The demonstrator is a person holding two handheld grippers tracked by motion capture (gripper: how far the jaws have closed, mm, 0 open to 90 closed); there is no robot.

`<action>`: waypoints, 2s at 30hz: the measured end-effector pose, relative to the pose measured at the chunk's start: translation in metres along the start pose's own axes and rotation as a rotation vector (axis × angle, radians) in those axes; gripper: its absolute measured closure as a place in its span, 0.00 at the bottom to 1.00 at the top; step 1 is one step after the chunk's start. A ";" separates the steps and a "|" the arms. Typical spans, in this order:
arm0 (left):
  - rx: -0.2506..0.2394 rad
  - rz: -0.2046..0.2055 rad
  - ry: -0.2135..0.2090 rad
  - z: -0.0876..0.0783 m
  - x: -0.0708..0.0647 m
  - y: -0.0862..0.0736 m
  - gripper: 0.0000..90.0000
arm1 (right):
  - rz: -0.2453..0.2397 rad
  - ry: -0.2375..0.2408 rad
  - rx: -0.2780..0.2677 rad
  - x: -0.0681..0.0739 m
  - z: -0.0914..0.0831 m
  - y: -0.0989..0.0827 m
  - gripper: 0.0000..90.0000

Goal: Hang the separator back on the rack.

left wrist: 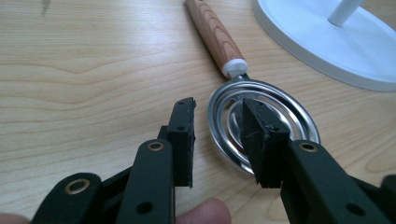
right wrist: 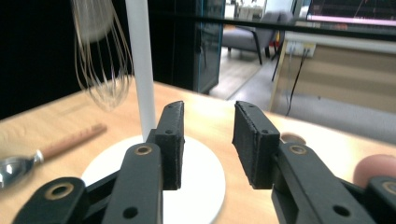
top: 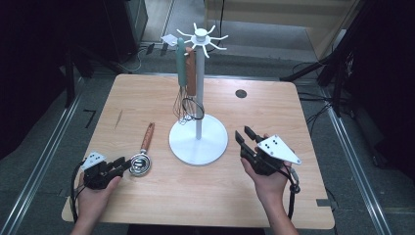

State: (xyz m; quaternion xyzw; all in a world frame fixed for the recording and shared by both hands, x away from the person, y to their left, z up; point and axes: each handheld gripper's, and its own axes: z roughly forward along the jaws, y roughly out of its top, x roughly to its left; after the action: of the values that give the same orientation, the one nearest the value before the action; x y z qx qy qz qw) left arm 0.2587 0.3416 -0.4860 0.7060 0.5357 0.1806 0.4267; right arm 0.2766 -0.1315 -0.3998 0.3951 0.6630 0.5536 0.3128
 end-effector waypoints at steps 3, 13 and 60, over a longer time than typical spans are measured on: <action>0.016 0.003 -0.024 0.000 0.000 -0.001 0.76 | 0.030 0.010 0.031 -0.005 -0.008 -0.018 0.70; 0.065 0.051 0.002 0.001 -0.007 -0.002 0.82 | 0.100 0.012 0.153 -0.008 -0.027 -0.074 0.70; 0.048 -0.029 -0.090 0.007 -0.038 0.001 0.48 | 0.149 0.053 0.200 0.009 -0.018 -0.091 0.70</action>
State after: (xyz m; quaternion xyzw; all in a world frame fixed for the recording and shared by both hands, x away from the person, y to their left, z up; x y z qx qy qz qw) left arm 0.2504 0.3039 -0.4819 0.7155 0.5306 0.1295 0.4357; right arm 0.2404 -0.1398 -0.4858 0.4577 0.6917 0.5167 0.2124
